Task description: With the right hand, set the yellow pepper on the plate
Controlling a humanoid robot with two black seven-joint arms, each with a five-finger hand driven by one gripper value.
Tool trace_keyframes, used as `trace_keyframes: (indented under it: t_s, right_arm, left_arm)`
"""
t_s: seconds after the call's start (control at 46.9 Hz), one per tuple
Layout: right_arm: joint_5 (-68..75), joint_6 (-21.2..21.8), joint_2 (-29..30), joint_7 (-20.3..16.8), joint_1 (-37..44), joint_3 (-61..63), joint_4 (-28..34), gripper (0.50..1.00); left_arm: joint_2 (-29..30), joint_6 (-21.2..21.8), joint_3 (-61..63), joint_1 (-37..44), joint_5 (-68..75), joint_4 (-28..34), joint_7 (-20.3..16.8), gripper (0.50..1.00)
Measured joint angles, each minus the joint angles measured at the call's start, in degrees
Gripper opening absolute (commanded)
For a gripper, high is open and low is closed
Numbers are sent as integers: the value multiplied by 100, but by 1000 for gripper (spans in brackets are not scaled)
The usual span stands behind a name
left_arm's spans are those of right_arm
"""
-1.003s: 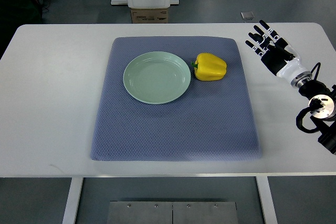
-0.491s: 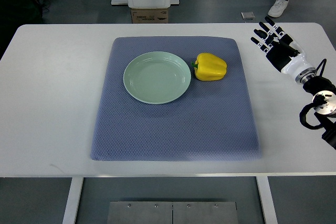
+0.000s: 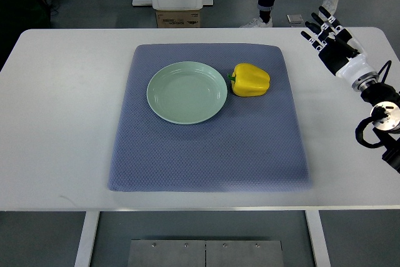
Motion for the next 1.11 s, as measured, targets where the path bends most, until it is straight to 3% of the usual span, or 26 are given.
trace_keyframes:
  t_s: [0.128,0.512,0.789,0.981,1.109]
  right_arm:
    - [-279,98,4,473,1,-266,11,1000]
    - [-1645,29,-28,537,647,-1981,11,1000]
    - [-2129,-44,-167,794,1264,-3725,-23,1000]
    - [-2368,-609,-66,1258,1801,-5197,-21,1000]
    - [-2568,-1083,296,1313,2006,-5946,-20,1000]
  left_arm:
    - [0,0,0,0,1,1,2,1000]
    - [0,0,0,1,1,1,2,1000]
    - [0,0,-1,0,1,-1,2,1000]
    - [0,0,0,0,1,-1,2,1000]
    - [0,0,0,0,1,0,2,1000]
